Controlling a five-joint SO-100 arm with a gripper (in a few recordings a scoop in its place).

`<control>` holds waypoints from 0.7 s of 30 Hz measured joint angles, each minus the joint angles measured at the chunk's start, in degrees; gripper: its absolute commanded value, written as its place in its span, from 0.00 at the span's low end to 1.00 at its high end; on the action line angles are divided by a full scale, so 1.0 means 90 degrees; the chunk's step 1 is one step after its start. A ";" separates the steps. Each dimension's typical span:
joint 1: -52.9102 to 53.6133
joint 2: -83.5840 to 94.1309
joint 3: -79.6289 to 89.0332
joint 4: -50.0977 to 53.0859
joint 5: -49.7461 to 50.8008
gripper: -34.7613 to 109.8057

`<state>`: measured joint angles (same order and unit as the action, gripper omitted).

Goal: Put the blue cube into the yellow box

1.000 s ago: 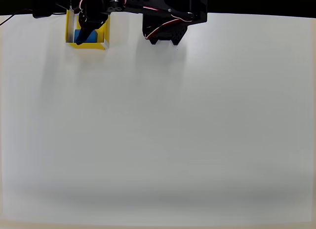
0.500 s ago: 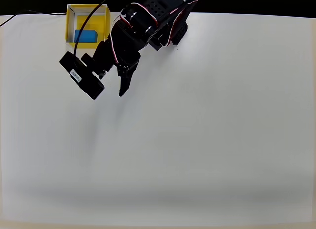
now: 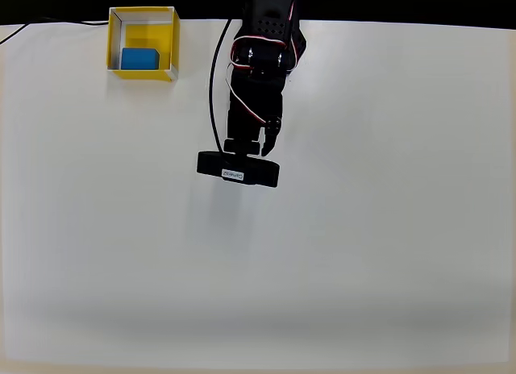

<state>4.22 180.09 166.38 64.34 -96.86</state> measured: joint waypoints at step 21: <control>-0.0420 0.1133 0.1367 0.1172 -0.0342 0.24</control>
<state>0.44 190.28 178.68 74.88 -99.93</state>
